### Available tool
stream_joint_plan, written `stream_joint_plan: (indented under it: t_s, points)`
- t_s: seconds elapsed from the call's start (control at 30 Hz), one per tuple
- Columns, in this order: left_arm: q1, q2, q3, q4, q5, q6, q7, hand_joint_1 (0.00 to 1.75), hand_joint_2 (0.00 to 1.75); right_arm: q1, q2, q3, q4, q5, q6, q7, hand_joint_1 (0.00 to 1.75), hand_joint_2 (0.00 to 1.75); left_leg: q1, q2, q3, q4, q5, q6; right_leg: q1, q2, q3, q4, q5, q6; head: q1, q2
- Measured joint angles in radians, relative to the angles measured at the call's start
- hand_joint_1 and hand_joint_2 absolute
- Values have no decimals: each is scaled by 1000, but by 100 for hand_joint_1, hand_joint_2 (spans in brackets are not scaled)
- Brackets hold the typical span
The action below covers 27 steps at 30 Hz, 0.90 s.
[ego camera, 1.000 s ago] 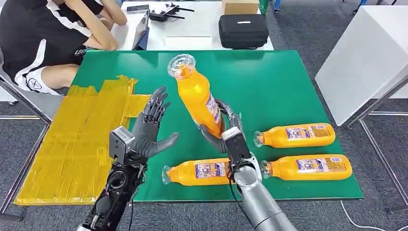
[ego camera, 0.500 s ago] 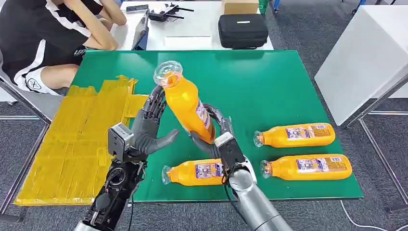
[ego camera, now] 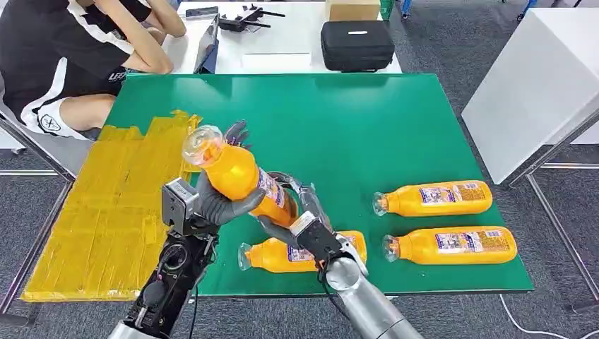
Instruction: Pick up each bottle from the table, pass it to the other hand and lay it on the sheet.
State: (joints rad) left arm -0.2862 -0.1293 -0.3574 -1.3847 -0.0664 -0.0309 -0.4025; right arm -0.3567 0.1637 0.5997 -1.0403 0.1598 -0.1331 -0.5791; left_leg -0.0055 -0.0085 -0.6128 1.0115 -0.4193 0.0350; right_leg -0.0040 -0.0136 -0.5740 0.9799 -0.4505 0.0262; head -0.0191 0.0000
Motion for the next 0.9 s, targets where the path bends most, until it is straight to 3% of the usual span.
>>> stream_joint_plan:
  t_s: [0.37,0.4,0.43,0.9]
  points:
    - [-5,0,-6,20,4,-2,-4,0,175,0,-3,15,14,8,9,0,175,175,0,0,0,0,0,0,0,0,0,0,0,0,0,0]
    - [-6,0,-6,20,4,-2,-4,124,175,0,-3,15,14,8,9,0,175,175,0,0,0,0,0,0,0,0,0,0,0,0,0,0]
    - [-6,0,-6,20,5,-2,-4,175,175,0,-3,15,14,8,9,0,175,175,0,0,0,0,0,0,0,0,0,0,0,0,0,0]
    - [-8,0,-7,27,37,-12,-22,175,175,-6,-7,16,26,8,10,0,175,175,0,0,0,0,0,0,0,0,0,0,0,0,0,0]
